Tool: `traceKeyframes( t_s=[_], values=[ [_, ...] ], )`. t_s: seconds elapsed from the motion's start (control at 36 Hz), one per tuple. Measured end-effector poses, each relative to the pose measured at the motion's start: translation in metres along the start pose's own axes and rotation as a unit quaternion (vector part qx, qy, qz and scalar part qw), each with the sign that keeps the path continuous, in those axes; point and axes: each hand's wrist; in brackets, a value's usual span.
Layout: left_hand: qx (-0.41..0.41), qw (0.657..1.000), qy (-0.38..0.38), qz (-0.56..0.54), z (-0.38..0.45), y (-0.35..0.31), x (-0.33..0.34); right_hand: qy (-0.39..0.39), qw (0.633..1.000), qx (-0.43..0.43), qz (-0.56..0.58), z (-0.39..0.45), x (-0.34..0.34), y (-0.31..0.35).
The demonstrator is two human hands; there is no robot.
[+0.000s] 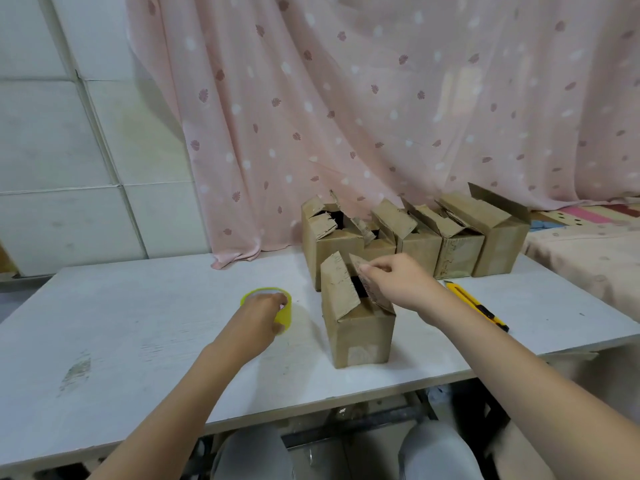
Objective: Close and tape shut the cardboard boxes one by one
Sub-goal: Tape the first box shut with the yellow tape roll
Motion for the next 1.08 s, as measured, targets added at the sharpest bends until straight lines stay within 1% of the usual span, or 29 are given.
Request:
traceKeyframes(
  t_s=[0.08,0.14,0.19,0.22,0.28,0.33,0.39,0.42,0.47,0.64,0.78,1.0,1.08],
  values=[
    [-0.004,1.0,0.002,0.022,-0.001,-0.014,-0.015,0.0,1.0,0.006,0.011,0.001,-0.003,-0.003],
    [-0.013,1.0,-0.024,0.01,0.0,-0.03,-0.027,0.0,1.0,0.016,0.006,0.004,-0.004,-0.006],
    [-0.027,0.997,-0.05,-0.047,0.001,-0.051,-0.042,0.002,0.999,0.037,0.011,0.007,-0.004,-0.01],
    [-0.038,0.993,-0.053,-0.099,0.002,-0.063,-0.05,0.006,0.998,0.053,0.021,0.01,-0.003,-0.011],
    [-0.075,0.975,-0.016,-0.207,0.004,-0.084,-0.062,0.023,0.994,0.09,0.051,0.012,-0.003,-0.012],
    [-0.104,0.95,0.05,-0.289,0.008,-0.099,-0.067,0.049,0.989,0.118,0.08,0.014,-0.004,-0.012],
    [-0.121,0.931,0.107,-0.328,0.013,-0.107,-0.064,0.078,0.983,0.133,0.096,0.015,-0.006,-0.011],
    [-0.126,0.924,0.123,-0.34,0.015,-0.109,-0.061,0.09,0.981,0.138,0.102,0.015,-0.007,-0.011],
    [-0.127,0.912,0.133,-0.367,0.019,-0.111,-0.055,0.101,0.978,0.149,0.105,0.016,-0.01,-0.011],
    [-0.112,0.892,0.134,-0.416,0.022,-0.106,-0.047,0.124,0.976,0.164,0.066,0.019,-0.017,-0.009],
    [-0.115,0.884,0.14,-0.43,0.025,-0.103,-0.046,0.149,0.969,0.187,0.06,0.027,-0.02,-0.001],
    [-0.128,0.879,0.16,-0.431,0.029,-0.104,-0.043,0.139,0.961,0.234,0.05,0.04,-0.011,0.006],
    [-0.145,0.866,0.171,-0.446,0.032,-0.105,-0.043,0.154,0.954,0.255,0.022,0.042,-0.013,0.008]
  ],
)
Point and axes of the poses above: each hand's wrist, its own z-axis towards the middle knuckle, its own x-axis out of the palm, y = z × x, and after that the axes turned 5 degrees about z, right-handed
